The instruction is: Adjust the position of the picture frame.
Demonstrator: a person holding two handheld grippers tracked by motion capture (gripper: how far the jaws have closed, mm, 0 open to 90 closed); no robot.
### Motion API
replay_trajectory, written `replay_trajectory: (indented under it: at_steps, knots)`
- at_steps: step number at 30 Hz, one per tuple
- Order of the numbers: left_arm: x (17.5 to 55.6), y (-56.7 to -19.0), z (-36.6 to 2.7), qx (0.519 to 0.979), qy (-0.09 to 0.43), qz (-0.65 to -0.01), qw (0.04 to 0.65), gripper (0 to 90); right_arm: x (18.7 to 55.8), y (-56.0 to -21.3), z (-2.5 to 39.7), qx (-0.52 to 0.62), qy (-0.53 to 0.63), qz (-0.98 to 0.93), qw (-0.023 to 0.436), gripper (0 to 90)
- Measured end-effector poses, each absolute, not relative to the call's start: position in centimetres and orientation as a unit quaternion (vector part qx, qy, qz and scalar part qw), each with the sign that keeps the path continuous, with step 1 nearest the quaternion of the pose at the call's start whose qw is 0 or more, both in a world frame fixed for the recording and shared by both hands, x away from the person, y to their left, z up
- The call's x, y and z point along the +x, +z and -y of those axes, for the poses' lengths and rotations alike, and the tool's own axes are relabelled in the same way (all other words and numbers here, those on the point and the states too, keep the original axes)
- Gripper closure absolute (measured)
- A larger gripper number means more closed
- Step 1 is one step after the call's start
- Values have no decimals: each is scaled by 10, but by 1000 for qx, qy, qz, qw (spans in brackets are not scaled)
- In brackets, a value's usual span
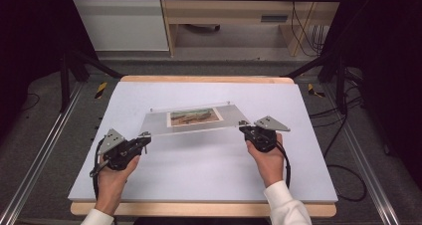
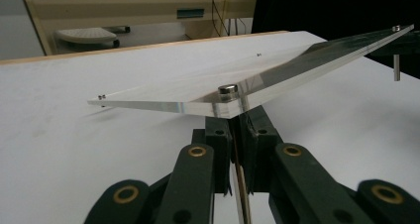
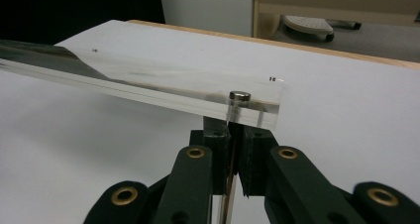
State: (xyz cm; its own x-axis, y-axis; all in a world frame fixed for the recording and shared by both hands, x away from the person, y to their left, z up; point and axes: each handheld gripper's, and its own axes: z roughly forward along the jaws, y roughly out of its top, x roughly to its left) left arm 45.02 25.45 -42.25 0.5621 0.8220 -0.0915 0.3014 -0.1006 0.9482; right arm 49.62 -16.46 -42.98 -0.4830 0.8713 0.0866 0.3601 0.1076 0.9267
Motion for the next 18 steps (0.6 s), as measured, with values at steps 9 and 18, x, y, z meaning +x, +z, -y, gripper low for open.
replay_trajectory:
  at_steps: [9,18]
  knots:
    - [460,-421,-235,710,231,-379,546,820,481,-432,188,461,500,-682,267,839]
    - [468,-420,-224,714,224,-364,555,820,469,-429,202,473,501,-670,276,838]
